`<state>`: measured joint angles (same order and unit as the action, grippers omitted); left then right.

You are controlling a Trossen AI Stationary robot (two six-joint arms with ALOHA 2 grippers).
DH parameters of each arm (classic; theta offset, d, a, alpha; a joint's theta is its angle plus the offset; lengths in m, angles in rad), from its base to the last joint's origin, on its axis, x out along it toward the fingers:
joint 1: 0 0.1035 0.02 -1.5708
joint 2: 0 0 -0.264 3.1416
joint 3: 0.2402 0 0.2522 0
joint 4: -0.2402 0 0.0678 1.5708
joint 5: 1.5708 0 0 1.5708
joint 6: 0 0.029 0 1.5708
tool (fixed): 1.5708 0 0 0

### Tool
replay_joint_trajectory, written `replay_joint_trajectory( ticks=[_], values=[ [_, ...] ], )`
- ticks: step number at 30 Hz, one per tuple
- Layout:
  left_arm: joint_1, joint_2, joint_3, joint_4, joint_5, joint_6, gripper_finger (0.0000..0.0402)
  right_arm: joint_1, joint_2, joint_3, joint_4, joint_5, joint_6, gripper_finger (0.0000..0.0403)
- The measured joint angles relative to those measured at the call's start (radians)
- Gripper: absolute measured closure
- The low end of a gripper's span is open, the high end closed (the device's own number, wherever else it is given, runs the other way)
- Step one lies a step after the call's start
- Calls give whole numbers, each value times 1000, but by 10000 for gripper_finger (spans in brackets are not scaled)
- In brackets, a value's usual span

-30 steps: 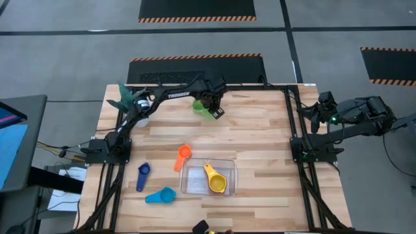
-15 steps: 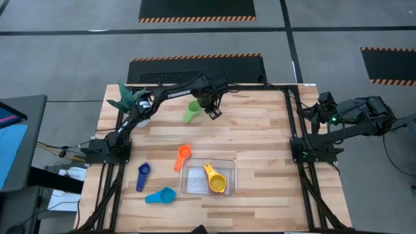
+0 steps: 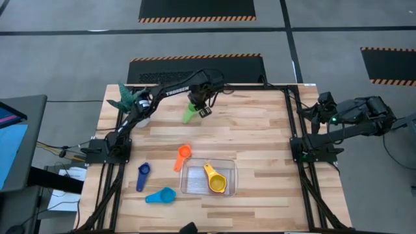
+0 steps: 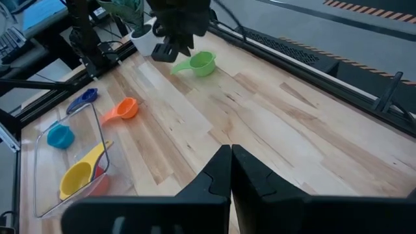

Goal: Nest measuring cups in basket
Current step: Stack the green measuring cup on top of the yellow measuring cup in the transparent bin

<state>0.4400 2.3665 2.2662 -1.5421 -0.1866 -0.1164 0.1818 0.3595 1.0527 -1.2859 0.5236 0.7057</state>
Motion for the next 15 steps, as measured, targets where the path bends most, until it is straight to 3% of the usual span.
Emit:
replay_joint_trajectory(
  ticks=[4,15],
  values=[
    [6,10,-23,68,61,-1,303,0,0,0,-20,0,1,377],
    [10,12,-190,214,75,-26,303,0,0,0,-24,0,1,377]
  ],
)
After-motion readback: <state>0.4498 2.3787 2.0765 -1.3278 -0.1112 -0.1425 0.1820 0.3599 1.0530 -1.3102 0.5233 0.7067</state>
